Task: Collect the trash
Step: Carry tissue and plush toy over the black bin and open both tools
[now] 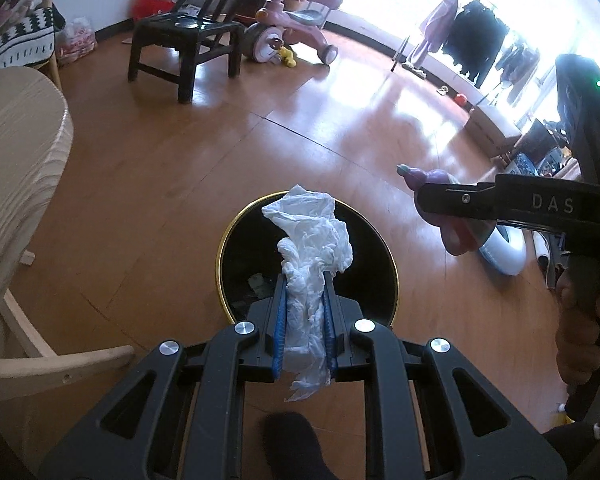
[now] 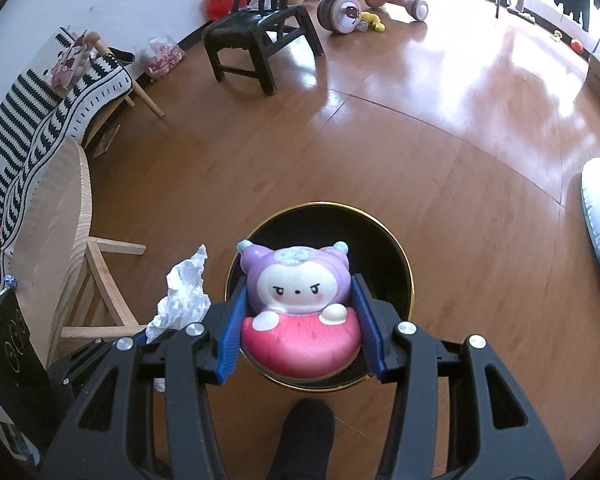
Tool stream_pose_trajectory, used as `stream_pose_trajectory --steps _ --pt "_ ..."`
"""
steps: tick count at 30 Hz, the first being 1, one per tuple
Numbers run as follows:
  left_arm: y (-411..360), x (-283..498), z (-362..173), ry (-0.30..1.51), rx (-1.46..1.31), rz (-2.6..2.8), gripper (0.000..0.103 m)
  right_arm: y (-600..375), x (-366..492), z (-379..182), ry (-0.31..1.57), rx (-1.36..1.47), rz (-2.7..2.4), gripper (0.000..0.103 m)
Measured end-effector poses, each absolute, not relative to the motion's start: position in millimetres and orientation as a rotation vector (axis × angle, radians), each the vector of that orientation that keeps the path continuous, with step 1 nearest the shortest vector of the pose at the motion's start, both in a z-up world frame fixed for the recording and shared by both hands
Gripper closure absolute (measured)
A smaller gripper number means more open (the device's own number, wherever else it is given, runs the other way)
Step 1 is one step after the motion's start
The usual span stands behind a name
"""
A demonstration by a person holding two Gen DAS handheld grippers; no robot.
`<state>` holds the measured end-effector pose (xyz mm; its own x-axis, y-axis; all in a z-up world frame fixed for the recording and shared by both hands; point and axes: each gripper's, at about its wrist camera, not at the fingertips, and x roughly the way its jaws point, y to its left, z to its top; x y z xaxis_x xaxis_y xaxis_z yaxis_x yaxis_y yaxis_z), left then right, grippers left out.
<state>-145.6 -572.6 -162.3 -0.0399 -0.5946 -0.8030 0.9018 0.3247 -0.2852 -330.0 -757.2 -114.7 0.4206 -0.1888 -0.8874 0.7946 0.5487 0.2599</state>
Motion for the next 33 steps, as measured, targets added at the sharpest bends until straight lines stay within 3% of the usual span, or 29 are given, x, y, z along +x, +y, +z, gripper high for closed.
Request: stream_pose_trajectory --steps 13,18,21,23,25,33 --pt "-590 -149 -174 1.05 0.392 -1.254 0.088 -763 -325 -115 0.939 0.769 -0.699 0.053" --pt "-591 -154 -176 1.048 0.398 -1.255 0.086 -763 -324 -114 0.938 0.771 -0.704 0.048" --pt "-592 -154 -177 1.048 0.4 -1.247 0.07 -765 -325 -113 0.927 0.775 -0.704 0.043" --pt "-592 -153 -177 1.04 0.392 -1.242 0.044 -766 -327 -111 0.915 0.777 -0.707 0.033" --pt "-591 -152 -176 1.027 0.382 -1.234 0.033 -765 -327 -107 0.9 0.771 -0.71 0.03" --pt "-584 -149 -170 1.008 0.387 -1.207 0.023 -761 -324 -101 0.89 0.759 -0.718 0.022"
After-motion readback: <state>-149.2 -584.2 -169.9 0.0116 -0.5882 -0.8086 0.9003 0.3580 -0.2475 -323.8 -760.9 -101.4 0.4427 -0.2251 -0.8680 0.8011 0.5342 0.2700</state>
